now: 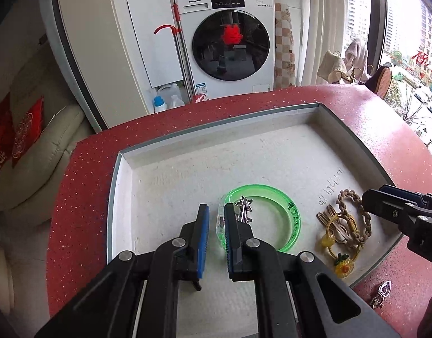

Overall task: Organize jewelry
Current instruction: 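Open both tools to drop the bangle and braided bracelet into the tray, then move the left tool to the beaded bracelet while the right tool nears the silver heart pendant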

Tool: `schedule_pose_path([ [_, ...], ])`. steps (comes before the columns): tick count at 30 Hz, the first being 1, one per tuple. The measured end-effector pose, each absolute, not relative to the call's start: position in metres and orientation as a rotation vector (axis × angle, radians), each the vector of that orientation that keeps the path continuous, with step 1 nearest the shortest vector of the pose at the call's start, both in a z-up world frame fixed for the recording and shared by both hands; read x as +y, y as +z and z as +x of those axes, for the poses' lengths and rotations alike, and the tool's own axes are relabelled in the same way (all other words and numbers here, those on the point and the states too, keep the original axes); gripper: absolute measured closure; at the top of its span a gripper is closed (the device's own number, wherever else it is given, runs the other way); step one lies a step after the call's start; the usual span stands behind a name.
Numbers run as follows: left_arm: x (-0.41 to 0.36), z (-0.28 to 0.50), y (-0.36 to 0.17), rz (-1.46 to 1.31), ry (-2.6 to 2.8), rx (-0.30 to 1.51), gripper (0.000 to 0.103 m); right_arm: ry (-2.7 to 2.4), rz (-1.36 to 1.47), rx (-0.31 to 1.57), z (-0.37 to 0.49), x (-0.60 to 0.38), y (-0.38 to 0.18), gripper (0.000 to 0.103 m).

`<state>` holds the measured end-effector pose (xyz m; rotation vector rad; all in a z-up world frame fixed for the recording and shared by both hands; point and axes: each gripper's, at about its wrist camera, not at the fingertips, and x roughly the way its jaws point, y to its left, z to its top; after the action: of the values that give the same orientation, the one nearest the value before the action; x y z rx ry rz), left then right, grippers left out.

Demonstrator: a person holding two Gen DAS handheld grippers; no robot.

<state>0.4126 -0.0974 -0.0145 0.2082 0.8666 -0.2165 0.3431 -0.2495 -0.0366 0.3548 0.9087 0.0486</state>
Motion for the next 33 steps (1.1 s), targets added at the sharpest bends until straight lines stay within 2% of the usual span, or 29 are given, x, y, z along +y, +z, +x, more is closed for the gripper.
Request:
schedule_pose_path([
  [12, -0.07, 0.392, 0.011, 0.136, -0.202, 0.823, 0.073, 0.072, 0.357, 0.849, 0.32, -0.238, -0.008, 0.053],
  [13, -0.067, 0.389, 0.013, 0.13, -0.199, 0.822, 0.067, 0.075, 0.358, 0.848, 0.318, -0.238, -0.006, 0.053],
  [14, -0.063, 0.387, 0.014, 0.122, -0.192, 0.821, 0.028, 0.078, 0.359, 0.848, 0.315, -0.237, -0.005, 0.051],
  [15, -0.06, 0.383, 0.016, 0.115, -0.173, 0.812, 0.0, 0.08, 0.358, 0.847, 0.313, -0.236, -0.004, 0.05],
  [17, -0.052, 0.372, 0.024, 0.105, -0.147, 0.755, 0.0, 0.084, 0.353, 0.843, 0.307, -0.236, -0.001, 0.05],
  [20, -0.047, 0.362, 0.028, 0.114, -0.156, 0.763, 0.0, 0.088, 0.357, 0.839, 0.3, -0.237, 0.002, 0.048],
  [28, -0.025, 0.335, 0.027, 0.063, -0.148, 0.814, 0.0, 0.111, 0.361, 0.805, 0.273, -0.236, 0.01, 0.02],
  [33, -0.018, 0.318, 0.019, 0.031, -0.185, 0.86, 0.0, 0.116, 0.372, 0.784, 0.257, -0.238, 0.012, 0.017],
])
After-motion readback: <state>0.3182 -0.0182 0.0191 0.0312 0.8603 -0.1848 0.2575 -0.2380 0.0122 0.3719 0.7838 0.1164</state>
